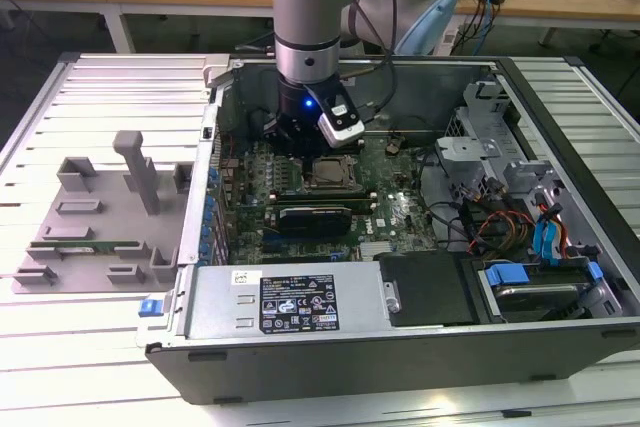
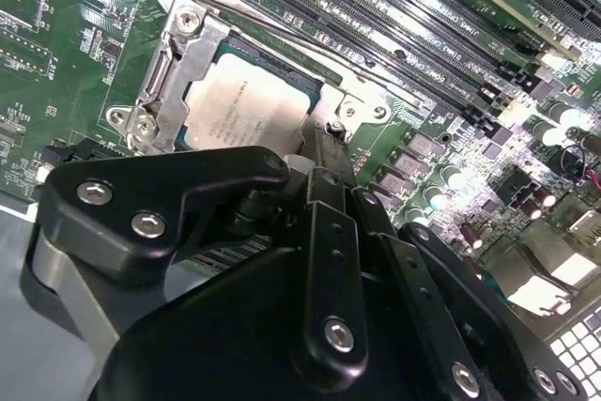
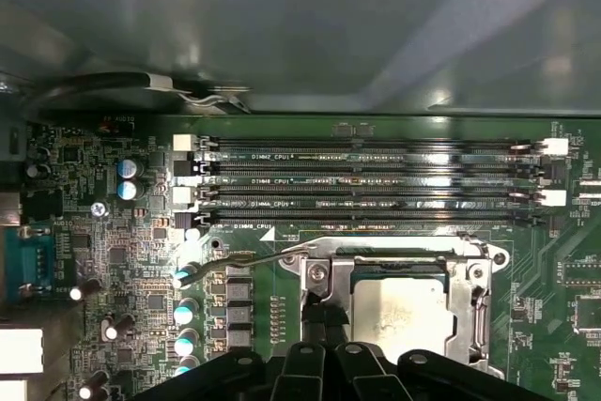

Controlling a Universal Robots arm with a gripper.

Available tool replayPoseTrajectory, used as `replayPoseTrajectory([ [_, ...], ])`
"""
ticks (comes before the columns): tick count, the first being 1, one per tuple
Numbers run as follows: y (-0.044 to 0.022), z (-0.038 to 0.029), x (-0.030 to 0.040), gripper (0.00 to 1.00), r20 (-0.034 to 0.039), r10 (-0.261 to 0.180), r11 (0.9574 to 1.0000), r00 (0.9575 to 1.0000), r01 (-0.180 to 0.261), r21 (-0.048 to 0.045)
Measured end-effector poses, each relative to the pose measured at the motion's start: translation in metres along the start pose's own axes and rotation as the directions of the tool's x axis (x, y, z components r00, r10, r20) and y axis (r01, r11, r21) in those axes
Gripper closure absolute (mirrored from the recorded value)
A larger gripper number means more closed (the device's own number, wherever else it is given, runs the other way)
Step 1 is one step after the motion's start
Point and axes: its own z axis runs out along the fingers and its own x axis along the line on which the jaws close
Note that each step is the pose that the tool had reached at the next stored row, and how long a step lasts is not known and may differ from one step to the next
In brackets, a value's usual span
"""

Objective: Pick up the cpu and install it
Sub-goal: 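Close the cpu cover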

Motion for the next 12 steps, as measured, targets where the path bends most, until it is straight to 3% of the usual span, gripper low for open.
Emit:
replayPoseTrajectory([
  [12, -0.0003, -0.0073, 0.0000, 0.89, 0.0000, 0.000, 1.0000, 1.0000, 0.000, -0.0001],
])
